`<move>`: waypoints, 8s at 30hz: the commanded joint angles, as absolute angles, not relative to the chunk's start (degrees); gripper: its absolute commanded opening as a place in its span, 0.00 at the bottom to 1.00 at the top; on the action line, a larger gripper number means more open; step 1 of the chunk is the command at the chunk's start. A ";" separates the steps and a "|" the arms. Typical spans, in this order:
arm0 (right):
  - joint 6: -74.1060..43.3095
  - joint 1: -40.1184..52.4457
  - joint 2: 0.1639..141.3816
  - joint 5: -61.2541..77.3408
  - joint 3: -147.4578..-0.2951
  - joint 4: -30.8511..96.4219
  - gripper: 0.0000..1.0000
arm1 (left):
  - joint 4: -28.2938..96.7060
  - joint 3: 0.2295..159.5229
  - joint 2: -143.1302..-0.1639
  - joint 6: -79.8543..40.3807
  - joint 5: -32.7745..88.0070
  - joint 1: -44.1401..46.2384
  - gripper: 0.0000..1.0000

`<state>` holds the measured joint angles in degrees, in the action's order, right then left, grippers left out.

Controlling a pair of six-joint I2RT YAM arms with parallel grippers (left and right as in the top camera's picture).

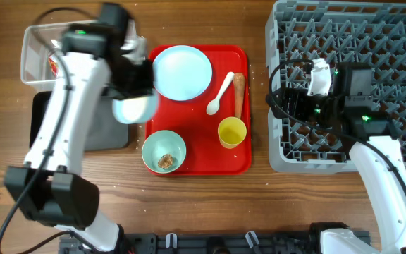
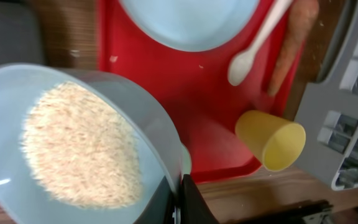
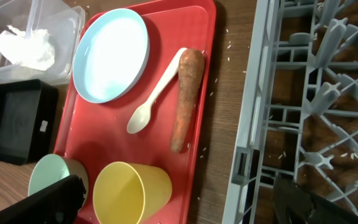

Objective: Sort waste into correct bins and load items into the dishwasher rack
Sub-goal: 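Carry the rice bowl left and tip the rice onto the black tray, then set the empty light-blue bowl back on the red tray, then grasp the mint bowl with the left gripper and tip scraps onto black tray, then return the mint bowl to the red tray with the left gripper, then grasp the carrot with the left gripper and place it on the black tray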

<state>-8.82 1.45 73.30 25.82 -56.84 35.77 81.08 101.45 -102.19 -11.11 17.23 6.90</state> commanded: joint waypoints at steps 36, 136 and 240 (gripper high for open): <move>-10.66 1.43 73.71 25.30 -57.74 38.52 1.00 | 56.40 67.72 -103.39 7.25 87.00 -48.56 0.04; -10.70 1.43 73.73 22.20 -57.67 40.71 1.00 | 79.79 84.20 -114.39 28.69 85.49 -39.83 0.04; -10.44 1.41 72.71 16.01 -59.35 41.93 0.92 | 49.12 114.34 -141.01 -3.92 3.33 37.98 0.25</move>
